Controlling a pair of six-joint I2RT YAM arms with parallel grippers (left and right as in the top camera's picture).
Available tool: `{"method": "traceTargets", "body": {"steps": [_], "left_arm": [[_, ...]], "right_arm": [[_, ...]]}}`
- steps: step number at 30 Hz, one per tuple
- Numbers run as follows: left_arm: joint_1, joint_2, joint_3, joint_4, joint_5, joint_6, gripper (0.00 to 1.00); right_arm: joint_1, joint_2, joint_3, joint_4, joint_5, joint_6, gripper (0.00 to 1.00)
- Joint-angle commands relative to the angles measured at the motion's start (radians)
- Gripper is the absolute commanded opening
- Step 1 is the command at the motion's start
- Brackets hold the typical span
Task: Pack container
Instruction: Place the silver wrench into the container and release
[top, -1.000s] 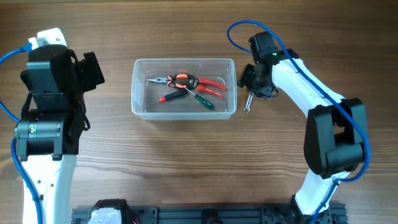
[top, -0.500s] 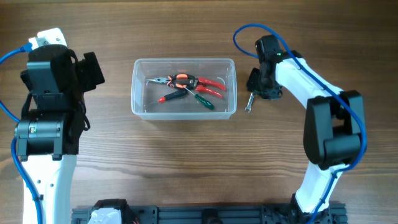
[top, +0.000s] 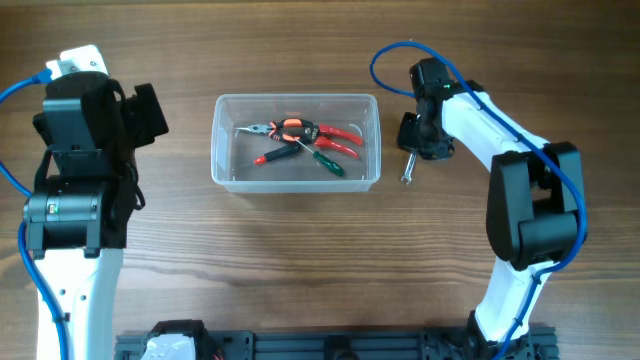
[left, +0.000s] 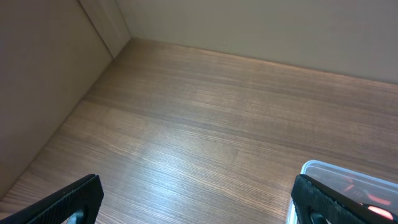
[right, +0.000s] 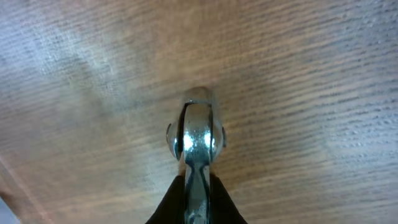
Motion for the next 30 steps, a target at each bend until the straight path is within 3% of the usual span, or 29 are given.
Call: {"method": "traceTargets", "body": {"steps": [1,8,14,24,27,30], "left_arm": [[0.004,0.005,0.008,0.001,-0.008,-0.002,1.00],[0.004,0.005,0.008,0.002,-0.008,-0.002,1.00],[0.004,0.005,0.008,0.001,-0.008,-0.002,1.00],[0.004,0.005,0.008,0.001,-0.008,-0.002,1.00],[0.004,0.005,0.008,0.001,-0.008,-0.002,1.00],[0.004,0.005,0.008,0.001,-0.008,-0.002,1.00]], "right_arm": [[0.000,-0.067,0.048,-0.016,0.002,-0.091,0.04],[0.013,-0.263,0.170,-0.032,-0.012,-0.216,0.04],[0.167,-0.398,0.205,-0.039,-0.315,-0.683,0.04],[0.476,-0.285,0.184,-0.029,-0.382,-1.404,0.04],[0.506,-0.224,0.184,-0.004,-0.382,-1.531,0.04],[0.511,-0.157,0.184,0.031,-0.382,-1.561,0.04]]}}
